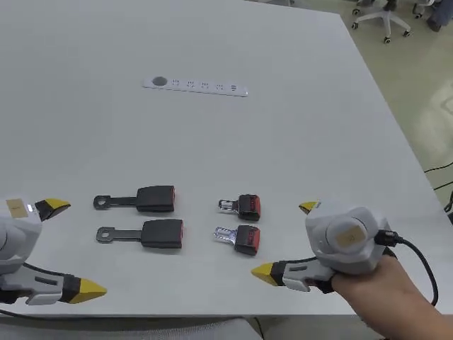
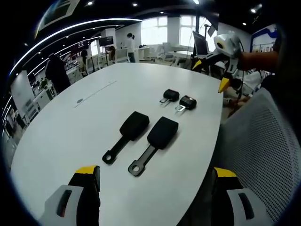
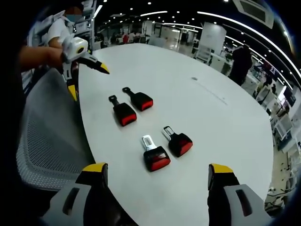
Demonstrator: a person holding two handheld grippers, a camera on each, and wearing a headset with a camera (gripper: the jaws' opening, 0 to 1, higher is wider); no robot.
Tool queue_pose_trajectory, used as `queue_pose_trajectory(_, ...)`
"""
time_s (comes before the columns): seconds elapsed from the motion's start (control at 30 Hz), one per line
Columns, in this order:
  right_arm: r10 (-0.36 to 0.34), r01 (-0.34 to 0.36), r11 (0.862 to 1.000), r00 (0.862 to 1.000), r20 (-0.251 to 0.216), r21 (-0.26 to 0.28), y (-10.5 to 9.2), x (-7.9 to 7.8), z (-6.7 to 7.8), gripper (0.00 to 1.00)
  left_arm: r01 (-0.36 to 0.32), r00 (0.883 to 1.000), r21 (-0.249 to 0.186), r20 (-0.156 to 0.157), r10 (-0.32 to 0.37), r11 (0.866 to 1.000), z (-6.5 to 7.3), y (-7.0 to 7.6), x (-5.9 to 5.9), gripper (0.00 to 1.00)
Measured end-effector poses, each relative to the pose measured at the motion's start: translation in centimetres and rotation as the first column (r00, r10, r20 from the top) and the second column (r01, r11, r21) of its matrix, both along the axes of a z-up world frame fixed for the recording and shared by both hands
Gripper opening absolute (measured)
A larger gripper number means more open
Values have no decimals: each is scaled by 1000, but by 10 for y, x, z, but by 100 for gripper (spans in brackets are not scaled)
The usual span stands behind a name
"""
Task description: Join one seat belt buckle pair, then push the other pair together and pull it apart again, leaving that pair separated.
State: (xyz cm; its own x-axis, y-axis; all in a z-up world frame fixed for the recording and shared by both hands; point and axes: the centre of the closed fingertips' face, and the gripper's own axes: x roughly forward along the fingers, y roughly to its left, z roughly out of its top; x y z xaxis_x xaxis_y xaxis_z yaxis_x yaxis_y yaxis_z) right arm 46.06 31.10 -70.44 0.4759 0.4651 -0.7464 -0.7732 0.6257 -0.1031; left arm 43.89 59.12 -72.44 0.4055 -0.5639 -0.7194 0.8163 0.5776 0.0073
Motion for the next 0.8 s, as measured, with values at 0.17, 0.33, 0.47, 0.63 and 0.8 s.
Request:
queue_pose_trajectory(0.17,-12,12,1000,1000,-4,-3,1,-1,1,88,-7,1000,-4,-4,7,1000,-2,1,0,100)
queue_pose_trajectory(0.33,-1,1,1000,1000,5,-10,1,0,3,87,-7,1000,-3,-3,7,1000,-2,1,-1,100)
queue_pose_trajectory(0.47,37,-37,999,998,58,1,5,3,11,83,5,1000,-8,7,-5,1000,-4,0,-3,99)
queue_pose_trajectory(0.63,45,-46,999,997,66,8,7,4,12,83,10,1000,-6,4,-10,1000,-3,-4,-5,99)
queue_pose_trajectory(0.8,44,-45,999,997,62,8,5,4,9,83,10,1000,-2,5,-10,1000,-1,-4,-4,99)
